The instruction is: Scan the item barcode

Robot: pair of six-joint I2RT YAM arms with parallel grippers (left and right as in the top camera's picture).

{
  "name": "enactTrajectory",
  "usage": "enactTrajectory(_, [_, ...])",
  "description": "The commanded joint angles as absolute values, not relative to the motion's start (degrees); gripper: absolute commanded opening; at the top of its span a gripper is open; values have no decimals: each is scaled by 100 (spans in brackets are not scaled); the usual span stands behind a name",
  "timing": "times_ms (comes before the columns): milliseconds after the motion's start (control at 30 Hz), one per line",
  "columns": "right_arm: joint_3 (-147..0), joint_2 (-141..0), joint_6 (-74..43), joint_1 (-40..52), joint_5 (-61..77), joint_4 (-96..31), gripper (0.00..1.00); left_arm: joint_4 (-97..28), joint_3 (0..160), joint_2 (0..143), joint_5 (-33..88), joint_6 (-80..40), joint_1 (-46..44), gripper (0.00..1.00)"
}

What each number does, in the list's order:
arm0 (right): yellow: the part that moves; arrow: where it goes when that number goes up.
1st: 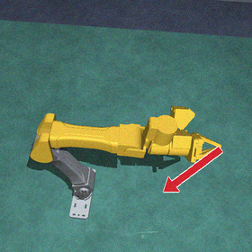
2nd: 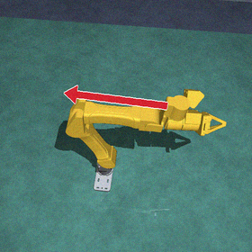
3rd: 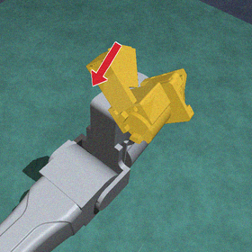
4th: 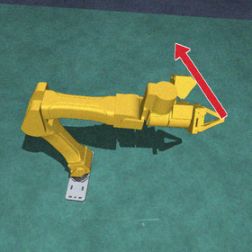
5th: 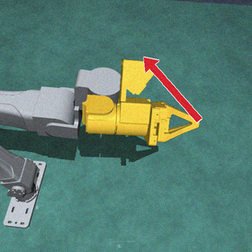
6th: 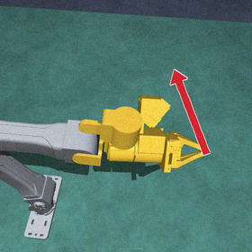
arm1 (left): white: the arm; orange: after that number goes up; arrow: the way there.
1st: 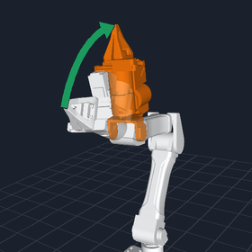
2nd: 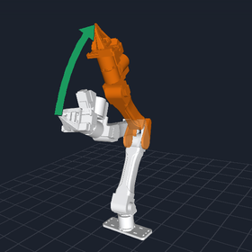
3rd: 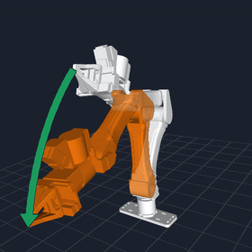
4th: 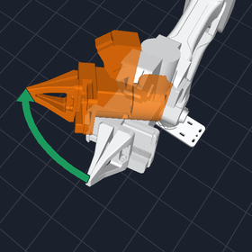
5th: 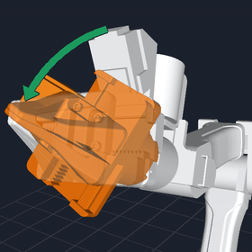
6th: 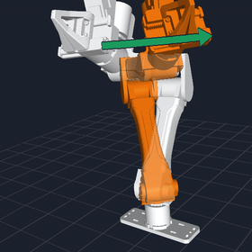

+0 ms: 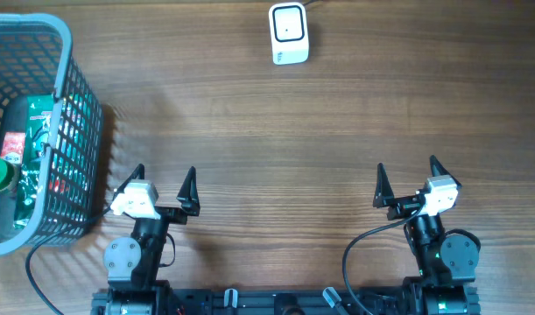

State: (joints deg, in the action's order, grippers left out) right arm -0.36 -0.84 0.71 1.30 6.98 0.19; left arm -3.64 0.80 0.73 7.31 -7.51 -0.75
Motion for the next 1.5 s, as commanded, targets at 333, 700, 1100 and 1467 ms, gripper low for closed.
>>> enactTrajectory(333, [-30,-60,-3,99,578,32,100,-370,34,32,674,-622,-102,100])
enactTrajectory(700, [-30,-60,-3,99,578,32,100,27,45,36,1007,-639,-102,100])
enactTrajectory(1100, [-30,-60,-1,99,578,32,100,-152,1723,1232,1039,-617,-99,100])
enactTrajectory(1467, [-30,-58,-3,99,578,32,100,-3933,7450,6082,698,-250,-10,100])
